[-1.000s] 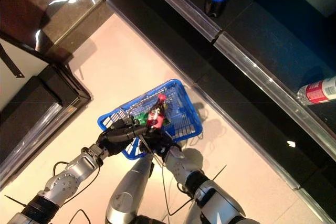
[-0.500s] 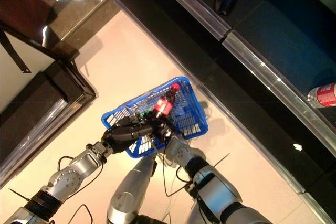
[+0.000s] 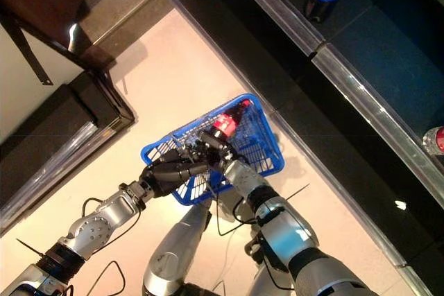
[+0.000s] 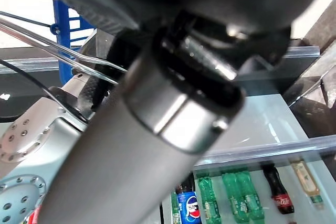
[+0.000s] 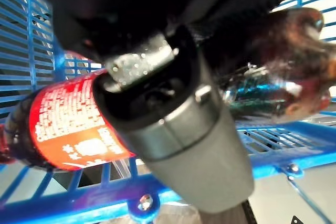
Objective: Pick up the drink and place into the basket.
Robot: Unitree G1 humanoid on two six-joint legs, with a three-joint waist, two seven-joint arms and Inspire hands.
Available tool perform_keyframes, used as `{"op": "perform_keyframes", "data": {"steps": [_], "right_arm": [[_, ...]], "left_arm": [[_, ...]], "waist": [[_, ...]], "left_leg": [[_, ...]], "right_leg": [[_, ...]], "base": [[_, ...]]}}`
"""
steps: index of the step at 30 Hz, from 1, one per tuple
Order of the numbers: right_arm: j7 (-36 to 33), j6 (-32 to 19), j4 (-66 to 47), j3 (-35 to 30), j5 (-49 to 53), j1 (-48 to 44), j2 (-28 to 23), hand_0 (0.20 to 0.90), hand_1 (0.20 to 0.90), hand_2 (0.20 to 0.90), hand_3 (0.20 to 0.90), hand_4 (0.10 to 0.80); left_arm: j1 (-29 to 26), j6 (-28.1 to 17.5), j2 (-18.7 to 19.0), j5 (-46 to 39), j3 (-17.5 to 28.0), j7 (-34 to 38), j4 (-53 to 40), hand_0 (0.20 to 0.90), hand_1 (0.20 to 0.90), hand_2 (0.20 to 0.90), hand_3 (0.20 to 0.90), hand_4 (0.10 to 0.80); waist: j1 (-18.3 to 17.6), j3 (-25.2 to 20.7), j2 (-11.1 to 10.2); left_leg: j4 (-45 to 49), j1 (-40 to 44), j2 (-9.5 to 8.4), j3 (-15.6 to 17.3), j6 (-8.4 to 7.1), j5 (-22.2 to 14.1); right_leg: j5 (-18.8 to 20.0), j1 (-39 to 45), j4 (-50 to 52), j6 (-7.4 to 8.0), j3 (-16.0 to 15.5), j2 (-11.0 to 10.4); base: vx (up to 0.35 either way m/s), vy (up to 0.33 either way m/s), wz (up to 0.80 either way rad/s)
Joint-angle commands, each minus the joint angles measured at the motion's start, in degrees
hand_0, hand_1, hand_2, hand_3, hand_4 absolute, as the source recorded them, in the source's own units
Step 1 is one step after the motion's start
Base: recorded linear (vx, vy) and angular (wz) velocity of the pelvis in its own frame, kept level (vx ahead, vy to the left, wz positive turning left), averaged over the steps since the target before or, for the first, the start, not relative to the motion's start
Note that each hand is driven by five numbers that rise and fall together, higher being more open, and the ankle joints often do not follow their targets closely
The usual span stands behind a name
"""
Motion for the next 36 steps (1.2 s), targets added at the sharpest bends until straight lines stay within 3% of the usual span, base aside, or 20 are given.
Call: {"op": "perform_keyframes", "data": {"steps": [1, 6, 22, 30, 32, 35, 36], "right_arm": [[4.32, 0.73, -0.20, -1.75, 1.17, -12.19, 3.41, 0.900, 0.900, 0.900, 0.900, 0.800], [6.69, 4.33, 2.25, -1.44, -0.74, -12.52, 3.11, 0.900, 0.900, 0.900, 0.900, 0.800], [12.85, 4.86, 2.37, 0.36, -5.64, -9.13, 1.54, 0.900, 0.900, 0.900, 0.900, 0.800], [14.91, 2.47, -0.26, 0.84, -6.49, -6.99, 0.52, 0.900, 0.900, 0.900, 0.900, 0.800], [15.28, 1.79, -1.48, 0.99, -6.84, -6.60, 0.03, 0.900, 0.900, 0.900, 0.900, 0.800], [16.06, -0.76, -5.35, 1.49, -6.86, -4.12, -1.32, 0.900, 0.900, 0.900, 0.900, 0.800], [15.91, -1.14, -6.25, 1.60, -6.78, -3.97, -1.62, 0.900, 0.900, 0.900, 0.900, 0.800]], "left_arm": [[-6.96, -4.37, -5.73, -9.15, -1.88, -12.67, -25.45, 0.300, 0.300, 0.300, 0.200, 0.100], [-6.82, -4.88, -6.15, -9.41, -1.80, -11.60, -25.18, 0.300, 0.300, 0.300, 0.200, 0.100], [-5.57, -5.00, -6.90, -9.05, -1.89, -11.16, -24.89, 0.300, 0.300, 0.300, 0.200, 0.100], [-4.63, -5.18, -6.94, -8.94, -1.33, -11.11, -25.26, 0.300, 0.300, 0.300, 0.200, 0.100], [-4.48, -5.03, -6.90, -8.86, -0.92, -11.20, -25.38, 0.300, 0.300, 0.300, 0.200, 0.100], [-2.44, -4.72, -6.91, -8.61, -0.26, -11.56, -25.74, 0.300, 0.300, 0.300, 0.200, 0.100], [-2.39, -4.72, -6.82, -8.58, 0.00, -11.64, -25.97, 0.300, 0.300, 0.300, 0.200, 0.100]], "waist": [[0.61, -1.52, 4.91], [0.98, -1.52, 4.90], [0.39, -1.52, 4.04], [-0.29, -1.52, 4.05], [-0.39, -1.52, 4.23], [-0.98, -1.52, 3.67], [-0.98, -1.52, 3.88]], "left_leg": [[4.36, -1.97, -2.02, 0.56, 3.00, -1.87], [4.50, -2.45, -2.02, 0.60, 3.04, -1.79], [5.43, -2.79, -1.77, 1.03, 2.85, -3.66], [5.48, -3.14, -1.36, 1.56, 2.80, -3.73], [5.12, -4.05, -1.19, 1.68, 3.06, -2.18], [5.02, -2.75, -1.15, 1.86, 2.71, -3.72], [4.70, -3.73, -0.94, 1.97, 3.00, -2.15]], "right_leg": [[10.35, -2.03, -0.45, -1.65, 0.31, -1.10], [10.30, -2.36, -0.20, -1.68, -0.01, -1.27], [8.61, -3.59, 1.59, -0.84, 1.14, -1.67], [8.50, -4.43, 2.00, -0.84, 1.54, -1.55], [9.83, -5.15, 1.40, -1.53, 0.87, -1.31], [8.38, -4.40, 1.65, -0.81, 1.75, -1.19], [9.84, -5.11, 1.00, -1.48, 1.07, -1.01]], "base": [[0.000, 0.000, 0.00], [0.009, 0.008, 0.03], [0.018, -0.006, 0.00], [-0.008, 0.003, 0.00], [-0.076, 0.022, -0.05], [0.047, -0.032, -0.01], [-0.088, 0.023, -0.02]]}}
